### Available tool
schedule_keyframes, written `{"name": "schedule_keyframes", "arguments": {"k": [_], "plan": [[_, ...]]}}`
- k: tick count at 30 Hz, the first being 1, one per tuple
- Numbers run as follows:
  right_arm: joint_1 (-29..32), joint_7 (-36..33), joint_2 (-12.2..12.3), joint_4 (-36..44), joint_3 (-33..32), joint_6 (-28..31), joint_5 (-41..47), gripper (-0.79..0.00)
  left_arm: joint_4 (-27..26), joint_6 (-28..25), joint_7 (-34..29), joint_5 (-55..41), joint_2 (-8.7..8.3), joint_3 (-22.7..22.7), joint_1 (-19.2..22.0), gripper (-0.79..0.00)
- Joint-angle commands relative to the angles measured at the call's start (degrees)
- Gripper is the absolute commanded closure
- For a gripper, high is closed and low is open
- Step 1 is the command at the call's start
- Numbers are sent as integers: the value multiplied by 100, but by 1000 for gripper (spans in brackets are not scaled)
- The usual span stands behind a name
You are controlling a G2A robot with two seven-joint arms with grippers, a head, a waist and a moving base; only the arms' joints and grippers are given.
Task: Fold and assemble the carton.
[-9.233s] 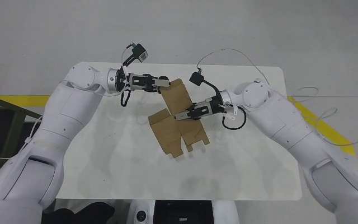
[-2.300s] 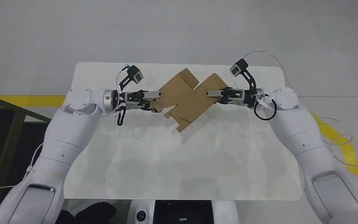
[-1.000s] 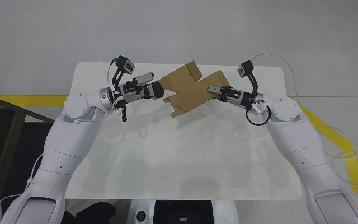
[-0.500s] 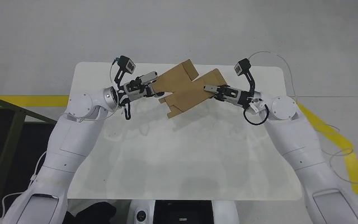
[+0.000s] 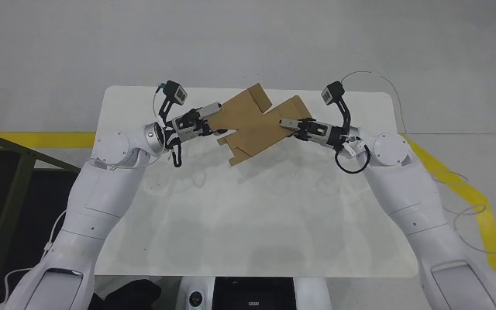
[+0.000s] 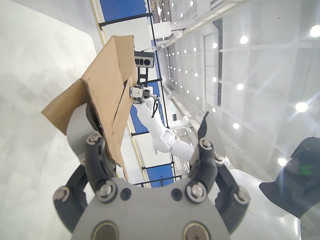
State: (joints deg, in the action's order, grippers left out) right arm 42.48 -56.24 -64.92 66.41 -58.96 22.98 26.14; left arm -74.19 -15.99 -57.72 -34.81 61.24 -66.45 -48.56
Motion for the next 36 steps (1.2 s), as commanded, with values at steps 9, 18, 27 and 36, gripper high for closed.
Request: {"name": "schedule_keyframes", "arguments": {"k": [9,18,27,36], "plan": [[-7,-8,-28,-18,-9,-4,-95,0,64,109,-58,228,-1,-38,8,-379],[-8,-21,-39,-29,-46,-24,-216,0,74,202,-73,627,-23,-77,9,-431],[4,-37,-51,2,-74,-28,-297,0,125,266,-136,788,-15,-33,19,-160],[13,-47,-61,28,-104,-17,-367,0,273,319,-132,844,6,9,69,-148]]}}
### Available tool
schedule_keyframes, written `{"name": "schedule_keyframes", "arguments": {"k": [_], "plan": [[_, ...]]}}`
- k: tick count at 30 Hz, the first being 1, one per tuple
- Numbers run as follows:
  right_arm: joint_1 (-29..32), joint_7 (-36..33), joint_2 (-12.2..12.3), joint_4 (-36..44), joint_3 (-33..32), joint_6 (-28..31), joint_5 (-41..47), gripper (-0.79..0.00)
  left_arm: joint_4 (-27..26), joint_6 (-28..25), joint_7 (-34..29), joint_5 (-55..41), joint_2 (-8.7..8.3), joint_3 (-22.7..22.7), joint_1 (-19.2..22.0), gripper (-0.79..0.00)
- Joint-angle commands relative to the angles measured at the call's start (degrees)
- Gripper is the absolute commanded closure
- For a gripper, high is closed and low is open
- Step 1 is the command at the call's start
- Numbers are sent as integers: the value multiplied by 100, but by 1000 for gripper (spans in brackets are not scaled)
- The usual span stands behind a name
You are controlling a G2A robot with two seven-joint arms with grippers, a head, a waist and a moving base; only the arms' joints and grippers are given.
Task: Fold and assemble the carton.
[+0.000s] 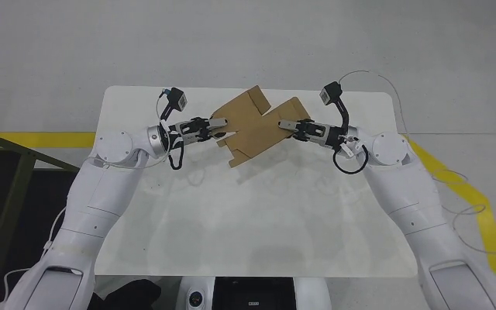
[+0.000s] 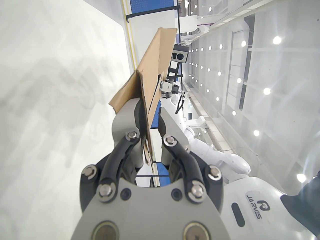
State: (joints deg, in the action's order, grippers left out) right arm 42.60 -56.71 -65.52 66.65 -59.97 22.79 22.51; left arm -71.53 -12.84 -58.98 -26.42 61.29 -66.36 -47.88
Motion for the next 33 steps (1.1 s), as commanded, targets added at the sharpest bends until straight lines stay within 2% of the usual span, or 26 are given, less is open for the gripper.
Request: {"name": "schedule_keyframes", "arguments": {"k": [1,4,7,8,9,10,18,22,28,30,31,32,33], "plan": [[2,1,-2,9,-6,5,-10,0,18,11,-3,4,2,-1,3,-123],[6,-6,-8,27,-11,-3,-3,0,30,23,-5,-8,7,-1,7,0],[8,-10,-12,36,-21,-15,-6,0,36,19,-15,-17,14,4,13,0],[9,-11,-13,36,-25,-17,-8,-126,39,20,-15,-22,16,6,18,0],[8,-9,-13,19,-32,-34,-20,-640,40,23,-15,-28,19,7,24,0],[8,-3,-12,-2,-42,-51,-27,-785,34,21,-17,-36,22,6,32,0],[-10,40,88,-263,-401,33,-323,-785,-171,-131,-237,-46,-11,-163,90,0],[-3,-369,154,-193,-606,384,-226,-785,-328,-216,-474,10,-40,-236,103,0],[-115,-1303,143,-105,-596,592,567,-785,-453,-316,-928,224,-74,-200,113,0],[-199,-1634,113,-101,-500,651,828,-674,-458,-325,-1038,282,-80,-171,104,0],[-250,-1758,98,-126,-452,668,921,-551,-458,-319,-1088,292,-83,-156,101,0],[-303,-1854,74,-64,-365,624,1034,-505,-471,-314,-1177,310,-85,-126,97,0],[-348,-1913,55,-14,-280,566,1102,-523,-492,-335,-1278,338,-88,-100,104,0]]}}
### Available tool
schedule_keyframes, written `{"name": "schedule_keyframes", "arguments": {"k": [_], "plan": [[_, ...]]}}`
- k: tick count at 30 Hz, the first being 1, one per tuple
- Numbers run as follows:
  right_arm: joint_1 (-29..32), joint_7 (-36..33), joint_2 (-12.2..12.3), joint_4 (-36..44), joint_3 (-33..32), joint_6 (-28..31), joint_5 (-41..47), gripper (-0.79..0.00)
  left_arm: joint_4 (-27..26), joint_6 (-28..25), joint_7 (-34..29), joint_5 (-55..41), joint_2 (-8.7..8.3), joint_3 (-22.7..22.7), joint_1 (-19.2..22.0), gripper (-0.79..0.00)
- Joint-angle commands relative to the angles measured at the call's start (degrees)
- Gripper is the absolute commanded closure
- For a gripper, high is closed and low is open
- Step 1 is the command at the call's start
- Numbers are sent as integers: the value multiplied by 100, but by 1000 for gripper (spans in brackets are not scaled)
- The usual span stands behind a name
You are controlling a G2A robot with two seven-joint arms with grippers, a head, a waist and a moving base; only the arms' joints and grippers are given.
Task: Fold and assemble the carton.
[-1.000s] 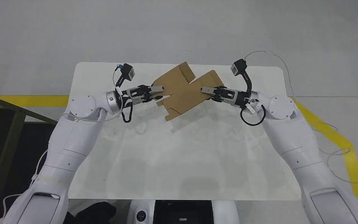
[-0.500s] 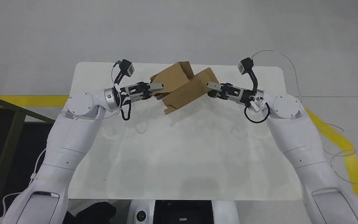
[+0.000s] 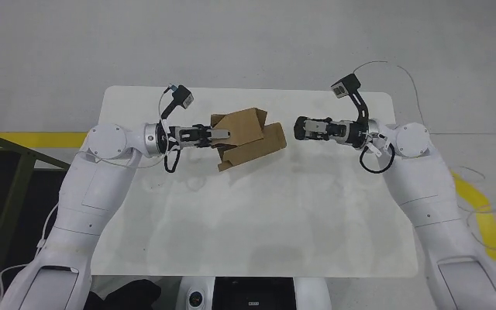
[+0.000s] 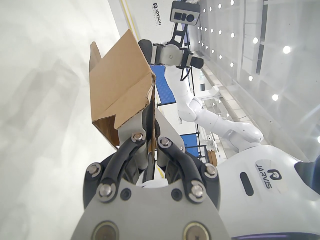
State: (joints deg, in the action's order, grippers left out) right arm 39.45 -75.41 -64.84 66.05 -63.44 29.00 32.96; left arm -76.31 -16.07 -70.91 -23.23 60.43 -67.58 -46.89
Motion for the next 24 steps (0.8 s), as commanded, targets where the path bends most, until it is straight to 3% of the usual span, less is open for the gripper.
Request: {"name": "schedule_keyframes", "arguments": {"k": [1,3,5,6,11,13,15,24], "plan": [[-77,-87,-27,77,146,-99,71,-542,-21,-35,-165,24,-4,41,7,0],[-140,-131,-55,90,287,-143,160,-542,-12,-49,-301,-18,-3,83,14,0],[-200,-156,-80,108,439,-168,155,-416,4,-42,-385,-63,1,123,24,0],[-221,-158,-92,105,506,-169,180,-400,9,-52,-433,-55,1,146,36,0],[-332,-90,-118,-90,747,-101,59,-520,27,-103,-535,-95,3,194,79,0],[-382,-17,-114,-223,790,-29,-79,-483,15,-121,-575,-132,0,191,85,0],[-428,56,-112,-359,826,44,-203,-388,-7,-137,-620,-166,-4,194,82,0],[-573,79,-134,-509,1098,67,-471,-388,-94,-232,-512,-132,-4,250,66,0]]}}
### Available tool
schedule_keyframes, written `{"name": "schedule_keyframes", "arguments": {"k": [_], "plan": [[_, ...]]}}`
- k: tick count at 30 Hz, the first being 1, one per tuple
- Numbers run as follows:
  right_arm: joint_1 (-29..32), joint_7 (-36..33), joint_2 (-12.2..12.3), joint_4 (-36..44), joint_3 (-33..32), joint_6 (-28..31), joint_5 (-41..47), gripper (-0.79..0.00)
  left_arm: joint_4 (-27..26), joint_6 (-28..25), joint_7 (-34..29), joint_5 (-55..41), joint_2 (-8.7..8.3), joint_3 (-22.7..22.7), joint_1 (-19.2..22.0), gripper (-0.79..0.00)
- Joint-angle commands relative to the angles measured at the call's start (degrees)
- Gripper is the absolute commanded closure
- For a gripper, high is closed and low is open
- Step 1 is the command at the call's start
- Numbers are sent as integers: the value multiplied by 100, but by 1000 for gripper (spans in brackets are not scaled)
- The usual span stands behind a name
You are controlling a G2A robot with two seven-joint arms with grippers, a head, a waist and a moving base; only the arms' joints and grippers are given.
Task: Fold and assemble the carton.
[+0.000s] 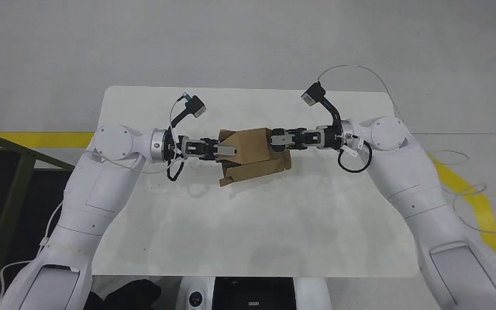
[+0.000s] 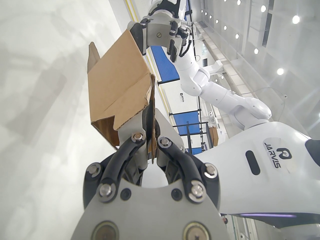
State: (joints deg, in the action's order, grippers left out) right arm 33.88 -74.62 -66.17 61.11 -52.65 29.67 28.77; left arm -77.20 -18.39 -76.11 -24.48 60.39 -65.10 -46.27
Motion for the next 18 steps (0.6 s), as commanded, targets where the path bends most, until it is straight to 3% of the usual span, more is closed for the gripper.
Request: {"name": "schedule_keyframes", "arguments": {"k": [1,18], "plan": [[-34,10,-2,-32,49,10,-117,-391,-10,-2,15,-17,1,6,11,0],[-82,-55,-144,-70,397,-54,611,-329,-7,6,-26,-257,5,66,15,0]]}}
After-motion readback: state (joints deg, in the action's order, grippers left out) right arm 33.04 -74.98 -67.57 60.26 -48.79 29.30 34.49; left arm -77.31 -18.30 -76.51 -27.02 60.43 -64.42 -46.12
